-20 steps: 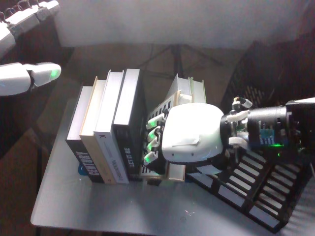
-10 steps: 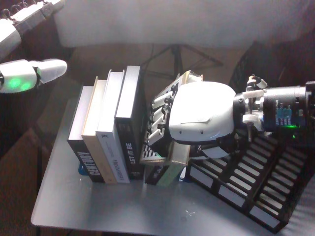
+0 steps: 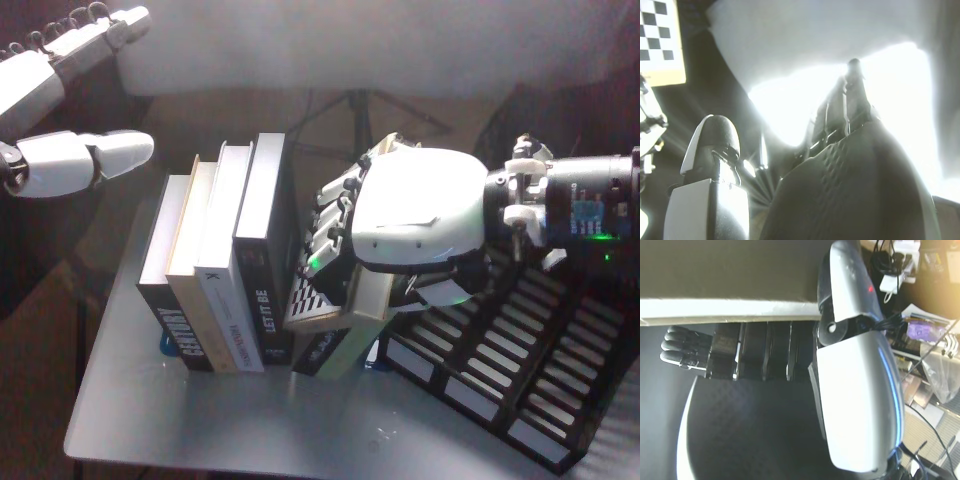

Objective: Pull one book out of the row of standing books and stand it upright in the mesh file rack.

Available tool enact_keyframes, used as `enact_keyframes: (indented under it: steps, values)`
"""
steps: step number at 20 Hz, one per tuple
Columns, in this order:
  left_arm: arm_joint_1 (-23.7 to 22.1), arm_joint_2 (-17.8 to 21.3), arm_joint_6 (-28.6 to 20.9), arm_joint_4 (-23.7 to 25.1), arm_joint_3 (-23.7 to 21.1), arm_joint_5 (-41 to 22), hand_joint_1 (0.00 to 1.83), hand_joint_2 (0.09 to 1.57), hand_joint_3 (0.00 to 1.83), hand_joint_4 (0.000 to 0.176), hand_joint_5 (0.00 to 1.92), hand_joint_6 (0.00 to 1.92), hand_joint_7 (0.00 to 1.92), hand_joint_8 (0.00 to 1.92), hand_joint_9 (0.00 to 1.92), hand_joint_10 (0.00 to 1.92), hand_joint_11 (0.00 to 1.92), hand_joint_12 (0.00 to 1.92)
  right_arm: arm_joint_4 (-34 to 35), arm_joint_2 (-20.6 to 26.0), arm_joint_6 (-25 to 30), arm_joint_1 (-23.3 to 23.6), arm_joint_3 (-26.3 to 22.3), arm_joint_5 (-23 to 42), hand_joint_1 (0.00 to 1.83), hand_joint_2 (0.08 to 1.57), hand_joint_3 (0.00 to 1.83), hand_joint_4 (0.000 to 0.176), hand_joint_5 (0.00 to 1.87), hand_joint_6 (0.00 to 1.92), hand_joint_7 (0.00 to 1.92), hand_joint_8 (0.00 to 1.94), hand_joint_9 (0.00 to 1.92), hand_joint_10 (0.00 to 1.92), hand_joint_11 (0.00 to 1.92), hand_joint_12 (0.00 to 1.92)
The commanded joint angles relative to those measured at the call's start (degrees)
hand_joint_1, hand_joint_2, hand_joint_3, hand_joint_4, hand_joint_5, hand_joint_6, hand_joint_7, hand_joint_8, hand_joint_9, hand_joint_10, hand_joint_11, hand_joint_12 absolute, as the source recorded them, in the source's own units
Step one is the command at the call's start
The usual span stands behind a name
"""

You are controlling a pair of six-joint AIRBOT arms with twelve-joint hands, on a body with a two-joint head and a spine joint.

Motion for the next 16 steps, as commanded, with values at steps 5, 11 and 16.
enact_keyframes:
  steps: [5, 11, 16]
  values:
    - [-1.22, -0.54, -0.19, -0.79, 0.6, -5.73, 0.68, 1.3, 0.01, 0.056, 0.02, 0.0, 0.0, 0.0, 0.0, 0.0, 0.0, 0.0, 2.79, 2.93, 0.97, 0.94, 0.75, -1.37, 1.36, 1.18, 0.0, 0.0, 0.81, 1.18, 0.84, 1.17, 0.84, 1.44, 0.72, 1.72]
    - [-1.51, -1.53, -0.19, -0.79, 1.03, -5.33, 0.69, 1.3, 0.01, 0.044, 0.05, 0.01, 0.0, 0.0, 0.0, 0.0, 0.0, 0.0, 3.24, 4.81, 1.99, 2.23, 0.59, -0.41, 1.36, 1.17, 0.0, 0.0, 0.78, 1.26, 0.88, 1.08, 0.85, 1.38, 0.66, 1.56]
    - [-1.59, -1.6, -0.19, -0.75, 1.03, -5.17, 0.7, 1.29, 0.0, 0.033, 0.06, 0.01, 0.0, 0.0, 0.0, 0.0, 0.0, 0.0, 3.74, 6.86, 2.0, 4.36, -0.08, 0.09, 1.36, 1.18, 0.0, 0.0, 0.82, 1.3, 0.86, 1.1, 0.79, 1.41, 0.57, 1.65]
